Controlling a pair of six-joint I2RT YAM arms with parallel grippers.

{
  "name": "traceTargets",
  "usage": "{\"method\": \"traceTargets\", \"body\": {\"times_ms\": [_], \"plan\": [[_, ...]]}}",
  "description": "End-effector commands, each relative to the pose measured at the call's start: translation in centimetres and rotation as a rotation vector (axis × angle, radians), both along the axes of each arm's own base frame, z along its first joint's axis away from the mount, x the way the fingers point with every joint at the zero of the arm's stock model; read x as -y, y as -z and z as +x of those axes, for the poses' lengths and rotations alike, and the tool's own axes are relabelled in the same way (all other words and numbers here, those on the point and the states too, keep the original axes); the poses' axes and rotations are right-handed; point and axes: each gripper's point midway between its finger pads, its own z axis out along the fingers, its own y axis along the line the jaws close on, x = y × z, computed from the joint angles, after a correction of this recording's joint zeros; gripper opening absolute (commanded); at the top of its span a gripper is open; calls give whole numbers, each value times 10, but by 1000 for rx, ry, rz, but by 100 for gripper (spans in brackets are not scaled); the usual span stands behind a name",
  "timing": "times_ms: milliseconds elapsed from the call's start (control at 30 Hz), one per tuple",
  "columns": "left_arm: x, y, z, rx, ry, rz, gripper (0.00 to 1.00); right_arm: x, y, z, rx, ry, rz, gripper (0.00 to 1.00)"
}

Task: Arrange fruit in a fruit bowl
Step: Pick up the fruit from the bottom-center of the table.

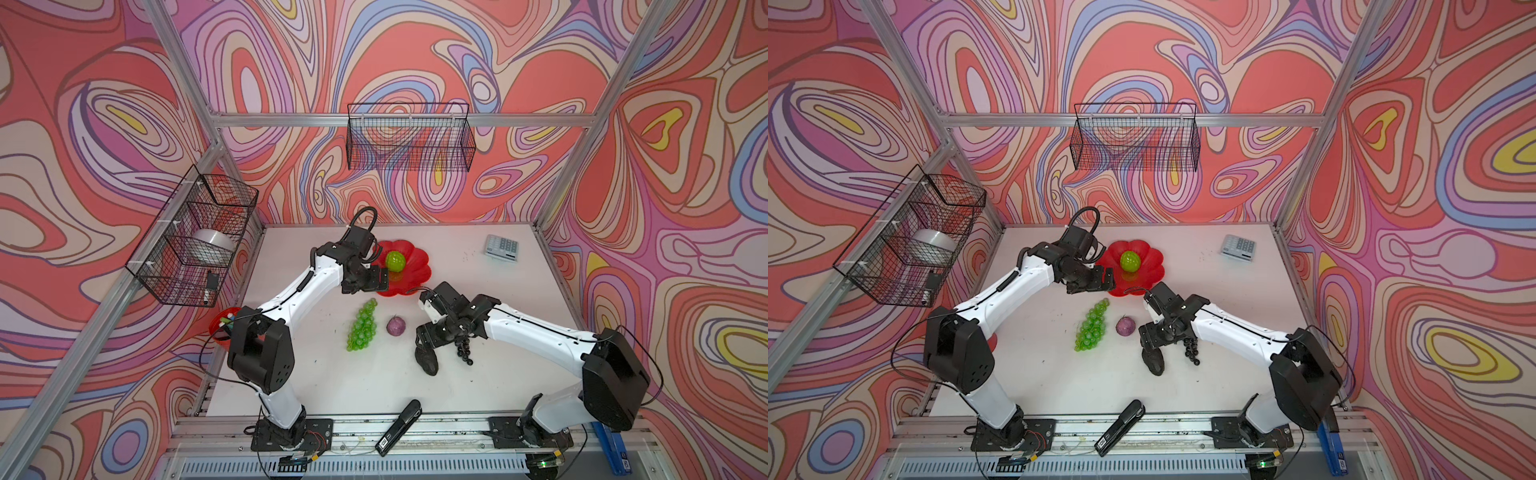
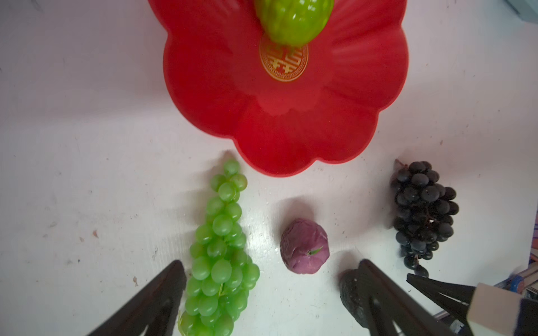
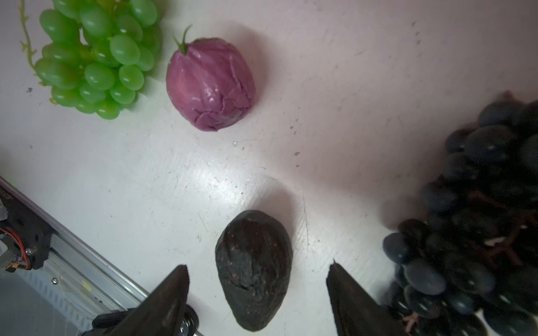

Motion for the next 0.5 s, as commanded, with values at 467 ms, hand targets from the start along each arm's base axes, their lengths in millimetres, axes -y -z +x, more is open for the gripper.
{"method": "traceTargets", "body": {"times_ms": [467], "plan": [[5,-11,-16,16,-15,-97,94,-3,45,-21,-126,12,-105,68]]}}
